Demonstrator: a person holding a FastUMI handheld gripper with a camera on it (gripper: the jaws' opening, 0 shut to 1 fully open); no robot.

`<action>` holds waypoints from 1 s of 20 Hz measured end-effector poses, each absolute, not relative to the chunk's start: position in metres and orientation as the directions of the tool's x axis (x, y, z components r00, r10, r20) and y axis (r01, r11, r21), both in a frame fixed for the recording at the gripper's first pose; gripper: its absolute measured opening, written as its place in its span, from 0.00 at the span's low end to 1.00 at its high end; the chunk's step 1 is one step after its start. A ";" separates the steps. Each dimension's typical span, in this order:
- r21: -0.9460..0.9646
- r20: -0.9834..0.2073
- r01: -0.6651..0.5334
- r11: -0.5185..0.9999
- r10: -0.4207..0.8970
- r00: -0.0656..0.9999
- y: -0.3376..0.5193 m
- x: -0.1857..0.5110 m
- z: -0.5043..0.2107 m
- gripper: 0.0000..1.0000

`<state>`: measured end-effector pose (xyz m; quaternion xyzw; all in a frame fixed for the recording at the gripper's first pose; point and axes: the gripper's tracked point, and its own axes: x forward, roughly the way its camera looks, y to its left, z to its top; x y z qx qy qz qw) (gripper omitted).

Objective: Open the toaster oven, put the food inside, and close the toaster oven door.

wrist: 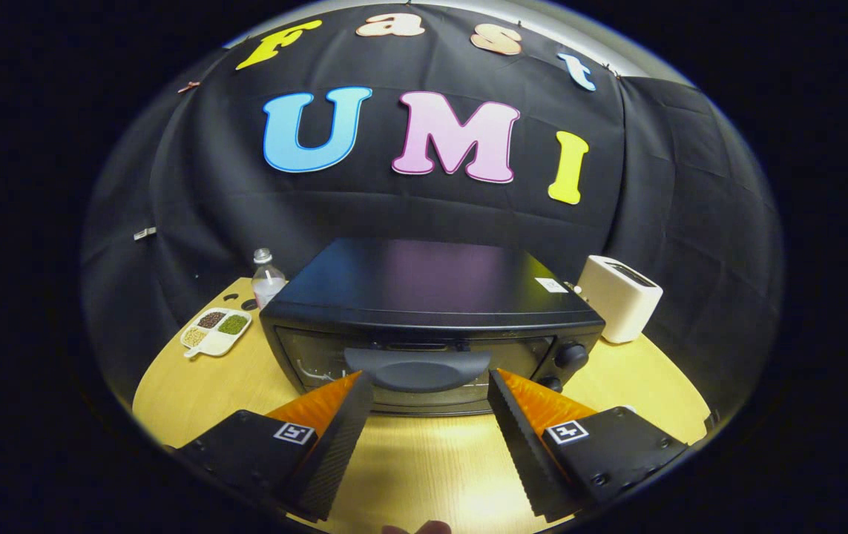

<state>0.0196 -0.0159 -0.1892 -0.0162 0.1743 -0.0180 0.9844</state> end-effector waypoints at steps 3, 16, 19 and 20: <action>-0.036 -0.337 0.043 0.998 -0.053 0.940 -0.024 0.015 -0.183 0.97; -0.094 -0.141 0.009 0.996 -0.022 0.990 -0.053 0.001 -0.048 0.97; -0.091 -0.071 -0.035 0.995 0.028 0.997 -0.061 0.000 -0.006 0.97; -0.087 -0.047 -0.044 0.995 0.040 0.998 -0.067 -0.002 0.007 0.97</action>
